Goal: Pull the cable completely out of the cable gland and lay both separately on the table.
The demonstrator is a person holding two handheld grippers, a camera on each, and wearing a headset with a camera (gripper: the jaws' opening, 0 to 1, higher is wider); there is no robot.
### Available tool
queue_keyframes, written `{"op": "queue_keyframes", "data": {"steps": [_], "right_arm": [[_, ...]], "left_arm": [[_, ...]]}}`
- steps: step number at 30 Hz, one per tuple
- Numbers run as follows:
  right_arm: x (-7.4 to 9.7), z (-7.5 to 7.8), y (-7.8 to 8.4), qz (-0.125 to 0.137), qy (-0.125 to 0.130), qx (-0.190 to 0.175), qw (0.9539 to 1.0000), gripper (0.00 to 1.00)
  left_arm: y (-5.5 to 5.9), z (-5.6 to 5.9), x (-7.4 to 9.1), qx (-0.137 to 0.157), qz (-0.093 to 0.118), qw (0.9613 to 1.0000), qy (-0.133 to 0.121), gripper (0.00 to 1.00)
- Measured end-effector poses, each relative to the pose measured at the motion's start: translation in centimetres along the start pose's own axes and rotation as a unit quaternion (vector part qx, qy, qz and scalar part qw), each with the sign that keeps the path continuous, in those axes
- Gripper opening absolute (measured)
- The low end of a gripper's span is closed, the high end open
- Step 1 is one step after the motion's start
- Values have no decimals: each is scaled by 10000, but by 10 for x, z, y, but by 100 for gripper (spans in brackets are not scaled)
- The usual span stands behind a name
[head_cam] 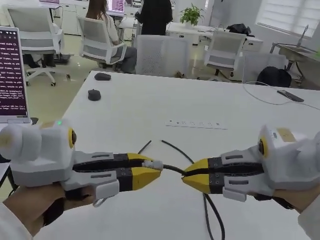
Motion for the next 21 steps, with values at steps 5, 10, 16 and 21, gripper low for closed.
{"op": "queue_keyframes", "data": {"steps": [5,10,16,21], "right_arm": [[4,6,16,-135,104,-117,9998,3],[9,12,35,-303,251,-291,9988,3],[14,14,47,-457,402,-420,9973,3],[17,17,51,-484,481,-489,9965,3]], "left_arm": [[0,-3,5,-4,6,10000,-42,16],[0,-5,11,25,24,10000,-79,16],[-2,-8,15,78,96,9999,-111,16],[-2,-9,17,87,102,9998,-111,16]]}}
Point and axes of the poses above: the centre of the closed fingertips' face, and the gripper's own axes: x roughly backward along the fingers, z roughly to its right, y roughly out of its underside, the point moved 3 cm from there along x, roughly backward along the fingers, and after that the axes turned 9 degrees about -x, right-handed, at the moved point
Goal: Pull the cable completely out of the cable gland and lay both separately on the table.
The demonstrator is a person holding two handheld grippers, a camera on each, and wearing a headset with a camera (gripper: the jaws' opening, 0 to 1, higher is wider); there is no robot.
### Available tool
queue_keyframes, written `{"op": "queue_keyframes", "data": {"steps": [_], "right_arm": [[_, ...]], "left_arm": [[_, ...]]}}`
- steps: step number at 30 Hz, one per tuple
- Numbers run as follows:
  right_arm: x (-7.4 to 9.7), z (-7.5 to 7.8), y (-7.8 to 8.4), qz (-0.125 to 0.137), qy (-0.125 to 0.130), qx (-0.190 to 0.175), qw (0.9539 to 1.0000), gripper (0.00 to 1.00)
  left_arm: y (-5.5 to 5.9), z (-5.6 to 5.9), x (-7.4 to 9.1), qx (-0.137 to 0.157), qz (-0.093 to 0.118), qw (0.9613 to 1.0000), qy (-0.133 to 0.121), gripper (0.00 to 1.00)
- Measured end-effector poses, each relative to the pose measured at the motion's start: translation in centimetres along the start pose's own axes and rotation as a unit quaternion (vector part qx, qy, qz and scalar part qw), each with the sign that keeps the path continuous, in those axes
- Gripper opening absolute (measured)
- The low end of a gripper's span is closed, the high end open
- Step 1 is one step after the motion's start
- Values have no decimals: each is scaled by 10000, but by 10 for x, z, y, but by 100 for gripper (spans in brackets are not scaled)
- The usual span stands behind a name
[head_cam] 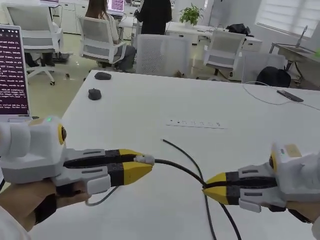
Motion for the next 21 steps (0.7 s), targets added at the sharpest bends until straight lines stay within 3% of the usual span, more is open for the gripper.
{"op": "queue_keyframes", "data": {"steps": [8,13,21], "right_arm": [[-2,-2,4,-176,-24,-141,9997,3],[-1,-3,-2,-214,-8,-133,9997,4],[1,-5,-20,-223,70,28,9997,18]], "left_arm": [[0,2,-3,-25,0,10000,42,16],[-3,0,-3,-16,50,10000,-23,16],[-7,0,-7,-69,57,10000,-39,16]]}}
Point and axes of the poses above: the centre of the closed fingertips' face, and the gripper's own axes: x roughly backward along the fingers, z roughly to its right, y roughly out of its underside, the point moved 3 cm from there along x, roughly backward along the fingers, and after that the axes turned 9 degrees about -x, right-handed, at the moved point
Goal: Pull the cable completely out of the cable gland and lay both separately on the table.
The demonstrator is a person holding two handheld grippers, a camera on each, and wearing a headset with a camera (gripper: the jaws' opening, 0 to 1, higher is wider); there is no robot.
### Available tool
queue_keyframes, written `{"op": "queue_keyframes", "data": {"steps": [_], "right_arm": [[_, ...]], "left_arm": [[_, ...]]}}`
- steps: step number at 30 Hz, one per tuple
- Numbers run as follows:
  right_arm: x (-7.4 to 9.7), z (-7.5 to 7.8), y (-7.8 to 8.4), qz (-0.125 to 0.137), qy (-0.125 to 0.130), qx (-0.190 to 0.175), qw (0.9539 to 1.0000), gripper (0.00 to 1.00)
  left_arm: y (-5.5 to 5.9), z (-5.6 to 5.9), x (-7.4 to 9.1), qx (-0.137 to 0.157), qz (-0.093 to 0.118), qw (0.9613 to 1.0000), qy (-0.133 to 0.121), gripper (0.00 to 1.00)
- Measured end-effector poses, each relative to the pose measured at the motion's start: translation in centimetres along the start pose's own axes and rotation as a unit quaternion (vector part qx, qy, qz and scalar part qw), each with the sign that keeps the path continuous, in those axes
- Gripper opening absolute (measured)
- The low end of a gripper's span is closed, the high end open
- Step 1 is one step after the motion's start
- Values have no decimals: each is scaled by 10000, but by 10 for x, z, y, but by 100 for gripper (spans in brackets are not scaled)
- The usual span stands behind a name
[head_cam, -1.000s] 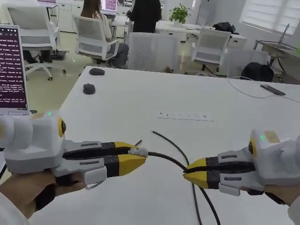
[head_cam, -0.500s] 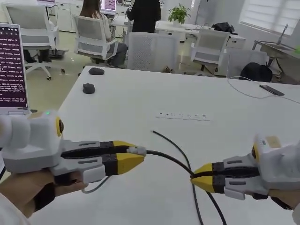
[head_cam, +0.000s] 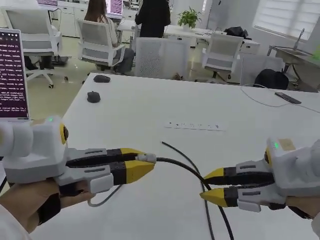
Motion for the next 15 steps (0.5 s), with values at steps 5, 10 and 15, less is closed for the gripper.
{"op": "queue_keyframes", "data": {"steps": [5,10,15], "right_arm": [[-2,-9,-29,300,-139,157,9993,19],[-8,-20,-53,507,-336,382,9974,19],[-13,-28,-68,676,-518,478,9952,17]], "left_arm": [[4,4,-8,-108,-142,9998,68,16],[7,7,-14,-106,-182,9997,131,16],[8,9,-17,-96,-222,9996,171,16]]}}
Point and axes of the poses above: the centre of the closed fingertips' face, and the gripper's own axes: x roughly backward along the fingers, z roughly to its right, y roughly out of its underside, the point moved 3 cm from there along x, roughly backward along the fingers, and after that the axes turned 9 degrees about -x, right-handed, at the moved point
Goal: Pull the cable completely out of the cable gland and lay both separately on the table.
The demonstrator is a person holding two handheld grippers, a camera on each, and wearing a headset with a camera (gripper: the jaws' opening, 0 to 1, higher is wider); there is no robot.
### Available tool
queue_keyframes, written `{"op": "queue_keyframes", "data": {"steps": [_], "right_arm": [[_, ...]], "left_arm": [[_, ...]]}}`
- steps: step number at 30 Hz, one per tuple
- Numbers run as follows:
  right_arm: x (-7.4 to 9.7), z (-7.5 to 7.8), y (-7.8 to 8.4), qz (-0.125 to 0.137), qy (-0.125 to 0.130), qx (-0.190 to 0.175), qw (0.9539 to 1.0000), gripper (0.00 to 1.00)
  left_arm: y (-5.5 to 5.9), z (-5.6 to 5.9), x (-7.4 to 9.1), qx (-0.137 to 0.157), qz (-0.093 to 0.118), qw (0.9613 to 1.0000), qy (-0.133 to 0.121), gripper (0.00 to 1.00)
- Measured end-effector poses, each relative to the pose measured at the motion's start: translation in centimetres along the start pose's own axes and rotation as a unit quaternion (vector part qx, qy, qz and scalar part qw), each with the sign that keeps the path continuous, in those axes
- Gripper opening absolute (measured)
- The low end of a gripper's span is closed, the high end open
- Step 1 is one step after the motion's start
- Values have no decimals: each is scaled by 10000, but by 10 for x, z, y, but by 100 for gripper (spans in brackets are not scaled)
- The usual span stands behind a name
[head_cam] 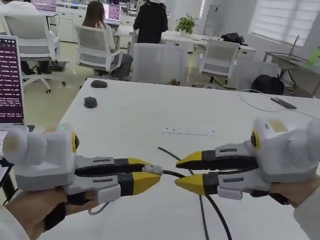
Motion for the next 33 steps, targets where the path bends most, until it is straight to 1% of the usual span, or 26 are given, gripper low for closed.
{"op": "queue_keyframes", "data": {"steps": [3,6,8,12,19,25,32,33], "right_arm": [[-5,-1,-3,-2,-57,48,10000,12],[-8,-2,-2,1,-104,57,9999,6],[-10,-3,-1,-4,-147,57,9999,4],[-10,-4,1,12,-174,70,9998,4],[-10,-5,2,126,-184,54,9997,3],[-4,-2,6,172,-145,11,9997,3],[6,5,17,157,-42,-86,9998,3],[6,5,18,120,-19,-82,9999,3]], "left_arm": [[0,1,-1,-6,-2,10000,23,16],[1,3,-2,-19,-40,10000,50,16],[1,2,-2,-26,-40,10000,26,16],[1,3,-2,-10,-48,10000,33,16],[1,4,-3,-20,-63,10000,39,16],[1,3,-2,-39,-108,9999,26,16],[2,0,2,-10,-132,9999,-40,16],[2,0,2,-7,-123,9999,-46,16]]}}
Point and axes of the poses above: the centre of the closed fingertips' face, and the gripper's own axes: x roughly backward along the fingers, z roughly to its right, y roughly out of its underside, the point moved 3 cm from there along x, roughly backward along the fingers, and after that the axes turned 9 degrees about -x, right-handed, at the moved point
